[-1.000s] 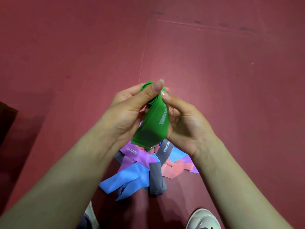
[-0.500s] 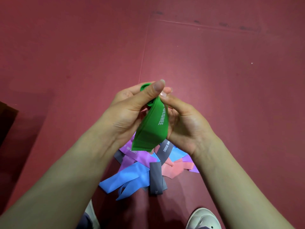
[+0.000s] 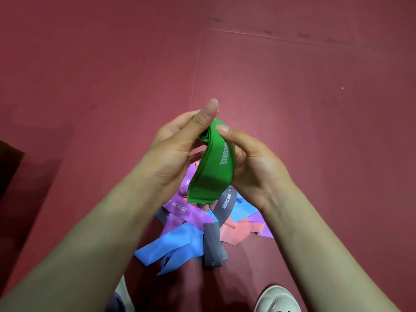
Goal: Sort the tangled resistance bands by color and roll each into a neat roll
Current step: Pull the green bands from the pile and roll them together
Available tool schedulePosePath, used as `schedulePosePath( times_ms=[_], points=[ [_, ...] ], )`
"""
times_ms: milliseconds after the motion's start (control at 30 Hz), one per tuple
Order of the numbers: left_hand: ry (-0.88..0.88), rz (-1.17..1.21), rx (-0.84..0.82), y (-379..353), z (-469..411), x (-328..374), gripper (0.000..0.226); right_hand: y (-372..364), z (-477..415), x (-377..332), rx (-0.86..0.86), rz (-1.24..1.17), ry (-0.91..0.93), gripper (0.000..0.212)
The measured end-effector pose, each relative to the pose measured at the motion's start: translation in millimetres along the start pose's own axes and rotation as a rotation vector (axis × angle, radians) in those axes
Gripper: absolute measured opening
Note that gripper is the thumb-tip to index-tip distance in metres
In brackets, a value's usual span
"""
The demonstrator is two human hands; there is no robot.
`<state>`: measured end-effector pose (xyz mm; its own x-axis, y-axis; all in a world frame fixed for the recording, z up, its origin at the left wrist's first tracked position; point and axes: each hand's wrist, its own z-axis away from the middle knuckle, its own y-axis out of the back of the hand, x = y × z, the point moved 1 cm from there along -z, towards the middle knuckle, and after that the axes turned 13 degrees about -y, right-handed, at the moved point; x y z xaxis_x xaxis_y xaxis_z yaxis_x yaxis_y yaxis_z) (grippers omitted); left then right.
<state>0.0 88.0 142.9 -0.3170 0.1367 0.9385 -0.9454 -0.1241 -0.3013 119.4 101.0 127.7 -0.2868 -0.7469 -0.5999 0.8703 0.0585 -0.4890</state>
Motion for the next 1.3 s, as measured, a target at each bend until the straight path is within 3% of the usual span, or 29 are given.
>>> schedulePosePath(
  times_ms=[100,200,233,367,600,833,1033,1200,1300],
  points=[
    [-0.038,-0.201,0.167,4.1,-3.6,-2.6,0.045,2.3,-1.1,0.8,0.305,0.215,0.211,0.026],
    [-0.145,-0.318,0.202,7.6,-4.3,-5.1,0.008,3.3,-0.8,2.3,0.395,0.306,0.341,0.027],
    [-0.179,-0.364,0.179,8.0,-4.2,-5.8,0.006,3.1,-0.8,2.4,0.401,0.315,0.354,0.028],
    [-0.194,-0.454,0.115,8.6,-3.6,-9.4,0.017,3.7,-1.4,4.5,0.410,0.372,0.381,0.024],
    [-0.115,-0.324,0.125,14.9,-5.0,-7.8,0.024,5.3,-0.4,5.5,0.249,0.377,0.364,0.011],
    [-0.209,-0.337,0.117,16.1,-5.9,-8.8,0.033,4.7,-0.8,4.5,0.191,0.313,0.341,0.011],
    [-0.134,-0.167,0.104,15.2,-6.4,-12.1,0.029,8.1,0.3,2.2,0.291,0.266,0.332,0.035],
    [0.002,0.018,0.079,14.9,-6.6,-7.9,0.022,6.8,3.6,0.3,0.202,0.245,0.297,0.039],
    [-0.007,0.015,0.088,14.8,-6.9,-6.3,0.022,6.6,2.6,0.1,0.180,0.235,0.287,0.036]
  ],
)
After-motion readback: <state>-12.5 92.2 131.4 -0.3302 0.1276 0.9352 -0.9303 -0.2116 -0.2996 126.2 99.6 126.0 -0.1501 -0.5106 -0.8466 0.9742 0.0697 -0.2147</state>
